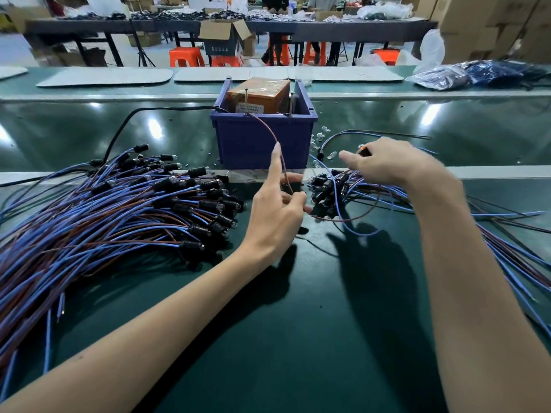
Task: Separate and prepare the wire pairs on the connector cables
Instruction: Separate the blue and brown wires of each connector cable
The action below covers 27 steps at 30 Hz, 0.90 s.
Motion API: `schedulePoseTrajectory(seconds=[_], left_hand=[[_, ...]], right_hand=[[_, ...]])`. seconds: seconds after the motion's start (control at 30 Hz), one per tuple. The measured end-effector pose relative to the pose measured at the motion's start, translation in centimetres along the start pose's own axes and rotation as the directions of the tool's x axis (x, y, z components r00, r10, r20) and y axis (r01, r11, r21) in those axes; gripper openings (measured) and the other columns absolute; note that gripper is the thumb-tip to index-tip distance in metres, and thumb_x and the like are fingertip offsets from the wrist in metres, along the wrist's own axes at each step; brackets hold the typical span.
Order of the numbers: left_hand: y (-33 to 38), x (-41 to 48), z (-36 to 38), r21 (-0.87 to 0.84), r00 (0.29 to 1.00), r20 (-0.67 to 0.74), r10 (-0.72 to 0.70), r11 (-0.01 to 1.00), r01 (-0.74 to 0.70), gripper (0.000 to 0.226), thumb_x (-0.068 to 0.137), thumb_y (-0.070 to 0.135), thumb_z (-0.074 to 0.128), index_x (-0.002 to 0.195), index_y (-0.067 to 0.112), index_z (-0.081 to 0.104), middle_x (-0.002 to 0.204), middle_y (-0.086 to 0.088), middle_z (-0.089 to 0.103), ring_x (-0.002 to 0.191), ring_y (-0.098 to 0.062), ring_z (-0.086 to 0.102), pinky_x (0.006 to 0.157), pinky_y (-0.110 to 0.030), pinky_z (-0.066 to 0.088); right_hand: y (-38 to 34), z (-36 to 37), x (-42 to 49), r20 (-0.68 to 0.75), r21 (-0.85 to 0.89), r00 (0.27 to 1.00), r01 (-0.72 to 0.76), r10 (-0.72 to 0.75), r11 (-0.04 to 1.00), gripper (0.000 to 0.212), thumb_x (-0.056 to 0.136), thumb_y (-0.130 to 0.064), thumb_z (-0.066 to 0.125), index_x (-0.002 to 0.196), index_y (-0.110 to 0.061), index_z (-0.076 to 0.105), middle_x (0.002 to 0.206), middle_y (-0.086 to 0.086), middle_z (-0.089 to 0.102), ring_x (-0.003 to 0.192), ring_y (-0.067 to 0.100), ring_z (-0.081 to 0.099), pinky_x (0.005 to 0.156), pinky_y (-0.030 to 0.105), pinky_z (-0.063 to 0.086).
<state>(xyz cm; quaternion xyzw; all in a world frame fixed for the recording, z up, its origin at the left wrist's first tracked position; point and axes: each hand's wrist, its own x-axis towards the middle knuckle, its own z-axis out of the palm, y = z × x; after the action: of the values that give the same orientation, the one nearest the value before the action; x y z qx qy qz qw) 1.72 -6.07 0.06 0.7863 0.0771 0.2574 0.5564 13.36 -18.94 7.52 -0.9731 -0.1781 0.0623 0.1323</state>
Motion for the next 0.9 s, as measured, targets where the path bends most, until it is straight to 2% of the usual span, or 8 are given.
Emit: schedulePoseTrajectory(seconds=[0.1,0.17,0.37,0.47,0.6,0.7,0.8,0.9], left_hand=[[0.7,-0.5,-0.2,0.122,0.993,0.094,0.077,0.989,-0.088,0.074,0.076,0.019,0.046,0.147,0.033,0.032,0.117,0.000,0.053,0.085,-0.019,0.064,0.090,-0.034,0.051],[0.8,-0.8,0.0,0.204,0.980,0.175,0.099,0.970,-0.134,0.065,0.071,0.021,0.046,0.135,0.030,0.052,0.118,0.001,0.046,0.090,-0.014,0.057,0.092,-0.042,0.049],[0.6,-1.4,0.2,0.500,0.923,0.364,0.128,0.809,-0.310,0.046,0.070,0.033,0.047,0.111,0.030,0.069,0.099,0.009,0.035,0.090,-0.009,0.042,0.085,-0.035,0.046],[0.4,-1.5,0.4,0.539,0.926,0.327,0.191,0.767,-0.348,0.039,0.072,0.034,0.051,0.106,0.027,0.068,0.092,0.008,0.034,0.079,-0.007,0.033,0.070,-0.028,0.037],[0.2,-1.3,0.6,0.628,0.947,0.157,0.282,0.711,-0.316,0.020,0.078,0.029,0.063,0.095,0.018,0.065,0.087,0.004,0.033,0.080,-0.013,0.034,0.068,-0.028,0.031],[0.0,-1.2,0.7,0.676,0.941,0.050,0.334,0.682,-0.278,0.013,0.080,0.030,0.063,0.085,0.018,0.063,0.095,0.000,0.031,0.094,-0.020,0.034,0.076,-0.034,0.032],[-0.1,-1.2,0.6,0.693,0.934,-0.005,0.357,0.674,-0.254,0.013,0.083,0.034,0.060,0.080,0.022,0.062,0.107,-0.003,0.044,0.103,-0.019,0.031,0.078,-0.031,0.016],[0.0,-1.1,0.8,0.668,0.933,0.017,0.360,0.691,-0.279,0.020,0.086,0.038,0.054,0.076,0.022,0.062,0.087,0.007,0.061,0.087,-0.018,0.051,0.076,-0.034,0.019]], right_hand=[[0.3,-1.8,-1.4,0.120,0.081,0.988,0.091,-0.100,0.993,0.052,0.092,-0.061,0.043,0.101,-0.016,0.065,0.070,-0.002,0.069,0.066,0.014,0.057,0.065,0.029,0.040],[0.7,-2.7,-2.2,0.154,0.223,0.977,0.114,-0.150,0.968,0.041,0.089,-0.056,0.051,0.098,-0.019,0.066,0.065,-0.002,0.069,0.051,0.007,0.055,0.061,0.025,0.045],[1.9,-4.0,-3.3,-0.027,0.626,0.969,0.209,-0.247,0.752,0.005,0.088,-0.014,0.065,0.087,-0.010,0.067,0.072,0.002,0.067,0.057,0.002,0.060,0.058,0.008,0.051],[2.0,-3.6,-2.2,-0.150,0.579,0.981,0.188,-0.123,0.793,0.009,0.094,-0.002,0.057,0.088,-0.006,0.062,0.078,0.008,0.063,0.060,0.005,0.061,0.067,0.012,0.054],[2.4,-2.5,-0.5,-0.255,0.519,0.965,0.081,0.063,0.851,0.015,0.092,-0.006,0.059,0.082,-0.014,0.066,0.076,0.007,0.066,0.075,0.017,0.066,0.089,0.032,0.054],[2.5,-2.2,-0.1,-0.318,0.539,0.932,0.026,0.175,0.842,0.009,0.088,-0.007,0.061,0.089,-0.012,0.068,0.082,0.014,0.069,0.086,0.027,0.071,0.091,0.041,0.054],[2.4,-2.2,-0.6,-0.404,0.543,0.882,0.018,0.242,0.840,0.012,0.091,-0.004,0.054,0.090,-0.012,0.063,0.086,0.015,0.069,0.082,0.031,0.072,0.084,0.042,0.057],[2.7,-2.2,-0.8,-0.492,0.434,0.836,-0.008,0.244,0.901,0.018,0.090,-0.004,0.055,0.103,-0.010,0.067,0.100,0.020,0.069,0.097,0.034,0.068,0.089,0.046,0.054]])
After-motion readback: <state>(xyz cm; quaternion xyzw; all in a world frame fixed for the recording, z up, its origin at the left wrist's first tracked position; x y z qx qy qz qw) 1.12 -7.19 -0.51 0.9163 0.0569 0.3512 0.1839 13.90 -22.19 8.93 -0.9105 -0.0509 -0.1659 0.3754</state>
